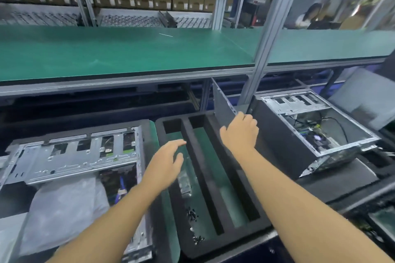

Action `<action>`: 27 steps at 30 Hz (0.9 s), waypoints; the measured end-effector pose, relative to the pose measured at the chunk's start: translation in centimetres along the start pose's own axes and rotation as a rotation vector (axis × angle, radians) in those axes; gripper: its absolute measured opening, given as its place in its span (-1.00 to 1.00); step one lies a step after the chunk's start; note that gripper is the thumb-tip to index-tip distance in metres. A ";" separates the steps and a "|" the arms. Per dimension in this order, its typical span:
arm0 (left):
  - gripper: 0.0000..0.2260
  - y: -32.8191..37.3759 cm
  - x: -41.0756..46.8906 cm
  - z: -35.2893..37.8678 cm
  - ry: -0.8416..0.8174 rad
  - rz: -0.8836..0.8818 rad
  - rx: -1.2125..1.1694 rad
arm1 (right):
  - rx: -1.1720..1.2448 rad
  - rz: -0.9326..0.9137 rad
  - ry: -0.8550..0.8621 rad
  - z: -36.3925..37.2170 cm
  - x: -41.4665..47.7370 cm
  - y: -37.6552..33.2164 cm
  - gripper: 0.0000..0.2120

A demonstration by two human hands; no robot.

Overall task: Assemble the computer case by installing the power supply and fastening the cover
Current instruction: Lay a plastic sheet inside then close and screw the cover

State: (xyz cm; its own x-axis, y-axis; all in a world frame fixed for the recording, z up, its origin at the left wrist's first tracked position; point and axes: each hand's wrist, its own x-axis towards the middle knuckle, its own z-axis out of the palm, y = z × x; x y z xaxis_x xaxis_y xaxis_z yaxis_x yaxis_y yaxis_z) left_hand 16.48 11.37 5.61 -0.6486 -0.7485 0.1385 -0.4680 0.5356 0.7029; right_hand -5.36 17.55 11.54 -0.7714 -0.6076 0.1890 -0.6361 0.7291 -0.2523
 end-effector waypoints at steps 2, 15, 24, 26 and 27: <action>-0.64 0.9 1.3 1.5 -0.038 -0.008 -0.009 | -0.106 0.025 -0.144 0.3 3.6 1.6 -0.46; -0.78 0.0 4.9 1.3 0.105 -0.289 -0.213 | -0.071 -0.170 -0.260 -1.3 9.1 1.5 -0.92; -0.67 1.5 4.1 -6.3 0.239 -0.417 -1.231 | -0.167 -0.511 -0.018 -10.4 0.3 -5.8 -0.82; -0.40 1.0 2.6 -8.8 0.209 -0.422 -1.370 | -0.166 -0.608 0.022 -10.8 -3.1 -8.2 -0.82; -0.28 0.6 1.9 -10.2 0.210 -0.431 -1.427 | -0.161 -0.652 0.043 -10.8 -4.9 -9.3 -0.82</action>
State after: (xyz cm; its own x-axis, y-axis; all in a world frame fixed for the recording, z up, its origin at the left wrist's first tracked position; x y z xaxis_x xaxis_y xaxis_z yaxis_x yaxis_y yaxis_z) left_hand 21.09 6.33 13.37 -0.4641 -0.8520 -0.2423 0.4459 -0.4611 0.7672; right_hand 4.18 17.11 23.19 -0.2260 -0.9290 0.2930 -0.9640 0.2566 0.0699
